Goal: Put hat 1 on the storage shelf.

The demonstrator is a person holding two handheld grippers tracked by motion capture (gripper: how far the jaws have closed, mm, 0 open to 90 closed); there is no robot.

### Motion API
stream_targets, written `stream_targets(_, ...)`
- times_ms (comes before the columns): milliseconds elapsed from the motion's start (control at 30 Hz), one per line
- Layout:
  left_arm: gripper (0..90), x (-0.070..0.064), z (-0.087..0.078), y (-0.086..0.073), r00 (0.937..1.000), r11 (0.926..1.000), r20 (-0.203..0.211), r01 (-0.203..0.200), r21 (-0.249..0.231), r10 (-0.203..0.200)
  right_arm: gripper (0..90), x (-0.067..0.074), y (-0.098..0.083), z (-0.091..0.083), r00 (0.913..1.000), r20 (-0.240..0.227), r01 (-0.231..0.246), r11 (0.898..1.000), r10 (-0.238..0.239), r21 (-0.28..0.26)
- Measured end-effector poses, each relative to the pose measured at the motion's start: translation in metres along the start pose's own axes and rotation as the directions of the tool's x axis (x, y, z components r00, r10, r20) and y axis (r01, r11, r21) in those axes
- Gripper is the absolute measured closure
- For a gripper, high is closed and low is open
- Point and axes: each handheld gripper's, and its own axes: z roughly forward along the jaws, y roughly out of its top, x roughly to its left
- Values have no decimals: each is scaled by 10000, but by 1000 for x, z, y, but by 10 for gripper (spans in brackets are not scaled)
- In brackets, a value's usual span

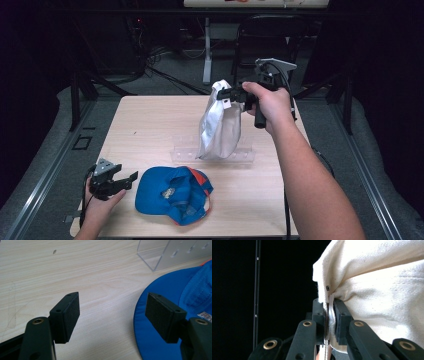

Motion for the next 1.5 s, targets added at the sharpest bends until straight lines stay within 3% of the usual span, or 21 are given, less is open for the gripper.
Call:
stream_targets(367,340,-4,1,-1,9997,9998,156,-207,-36,208,814,1,7,23,10000,12,-89,9999,89,60)
stream_targets(567,340,0,-9,-8,9998,9998,-69,-194,81,194,814,2,11,34,10000,46,-70,9996,69,264)
stream_targets(933,340,7,-25,-22,9985,9999,-524,123,-115,-128,813,1,24,47,9994,318,-165,9998,161,145)
stream_targets(1100,340,9,-28,-25,9982,9998,-574,162,-153,-171,813,-1,28,53,9995,235,-210,9998,209,50)
stream_targets(1333,348,1,-26,-23,9991,9994,-404,-97,-336,84,813,0,29,63,9997,43,-220,9997,220,-96)
stream_targets(1367,351,0,-27,-21,9992,9996,-360,-187,-196,180,813,0,30,64,9997,41,-221,9997,221,-134)
stream_targets(1500,383,-14,-25,-18,9981,9968,138,-593,-533,601,812,-3,30,72,9995,-141,-278,9993,275,-232)
